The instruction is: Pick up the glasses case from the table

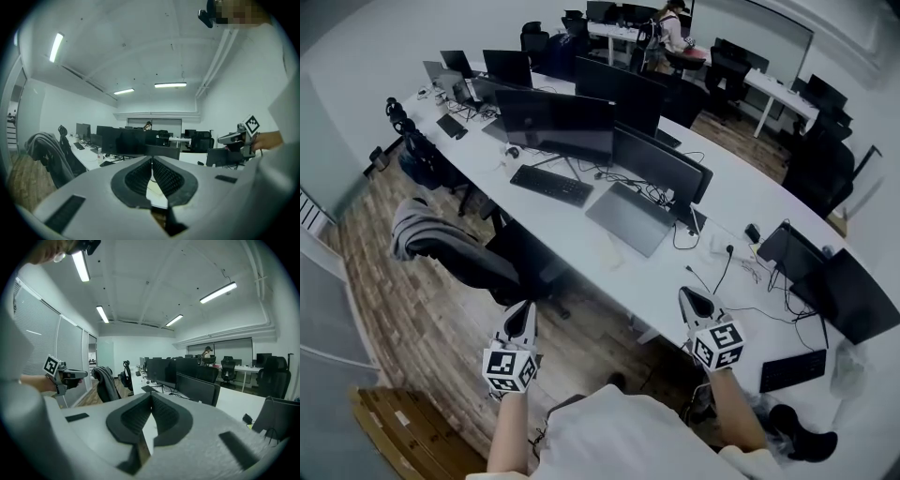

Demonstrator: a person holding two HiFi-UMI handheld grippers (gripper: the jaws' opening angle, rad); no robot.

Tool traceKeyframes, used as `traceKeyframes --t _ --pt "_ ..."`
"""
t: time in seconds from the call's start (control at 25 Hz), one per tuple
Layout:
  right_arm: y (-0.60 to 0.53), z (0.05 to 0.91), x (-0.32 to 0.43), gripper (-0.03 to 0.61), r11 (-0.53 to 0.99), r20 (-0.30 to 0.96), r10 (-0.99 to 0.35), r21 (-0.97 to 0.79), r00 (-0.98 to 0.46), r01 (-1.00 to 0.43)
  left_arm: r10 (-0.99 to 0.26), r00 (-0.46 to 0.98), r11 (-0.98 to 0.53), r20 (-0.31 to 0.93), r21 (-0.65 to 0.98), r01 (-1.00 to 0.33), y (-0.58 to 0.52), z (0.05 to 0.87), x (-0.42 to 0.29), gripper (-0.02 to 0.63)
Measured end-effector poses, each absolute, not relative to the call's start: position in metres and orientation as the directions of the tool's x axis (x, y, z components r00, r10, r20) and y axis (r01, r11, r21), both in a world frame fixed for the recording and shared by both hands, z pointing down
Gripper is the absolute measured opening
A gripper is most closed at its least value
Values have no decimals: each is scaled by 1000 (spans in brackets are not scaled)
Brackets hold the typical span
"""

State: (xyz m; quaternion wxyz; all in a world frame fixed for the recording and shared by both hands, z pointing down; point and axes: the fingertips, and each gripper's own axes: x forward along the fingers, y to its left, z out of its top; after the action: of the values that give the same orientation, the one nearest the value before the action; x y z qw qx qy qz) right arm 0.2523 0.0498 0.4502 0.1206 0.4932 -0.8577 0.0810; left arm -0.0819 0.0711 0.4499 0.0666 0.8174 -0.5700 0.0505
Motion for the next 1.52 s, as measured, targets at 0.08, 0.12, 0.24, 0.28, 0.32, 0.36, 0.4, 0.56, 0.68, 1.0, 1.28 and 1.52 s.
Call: traceKeyframes --t 0.08,0.12,0.24,0.28,0.32,0.36,0.4,0.56,0.68,1.0,1.28,1.52 --pt "40 453 259 0 507 288 -821 -27 -492 -862 -925 346 -343 157 47 -938 62 450 -71 11" --pt "36 455 261 0 511 289 -818 -30 -496 -859 -925 346 -344 158 44 -938 58 450 -66 11" --pt "25 459 268 0 517 296 -812 -37 -503 -855 -924 347 -346 163 39 -938 48 451 -55 11" --pt "21 460 271 0 516 298 -811 -40 -503 -856 -923 347 -346 165 36 -938 45 451 -52 12" --pt "18 461 273 0 515 300 -810 -45 -503 -856 -923 346 -346 168 33 -938 43 451 -51 12" --pt "15 462 274 0 514 303 -809 -49 -503 -856 -923 344 -345 172 29 -938 41 451 -50 12" --pt "12 463 275 0 514 306 -808 -55 -504 -856 -923 342 -343 176 26 -939 40 452 -49 11" --pt "1 472 275 0 514 315 -801 -72 -509 -855 -925 332 -334 186 24 -942 32 456 -51 12" --pt "-8 478 272 0 515 324 -797 -79 -510 -854 -925 331 -333 189 25 -943 22 459 -54 11" --pt "-47 479 255 0 488 338 -809 -71 -482 -870 -912 367 -367 182 36 -930 -28 462 -69 11" --pt "-94 490 226 0 455 367 -818 -62 -444 -889 -890 410 -410 197 46 -911 -89 476 -95 12" --pt "-133 505 198 0 431 412 -813 -52 -413 -901 -860 452 -450 238 66 -890 -139 498 -119 12"
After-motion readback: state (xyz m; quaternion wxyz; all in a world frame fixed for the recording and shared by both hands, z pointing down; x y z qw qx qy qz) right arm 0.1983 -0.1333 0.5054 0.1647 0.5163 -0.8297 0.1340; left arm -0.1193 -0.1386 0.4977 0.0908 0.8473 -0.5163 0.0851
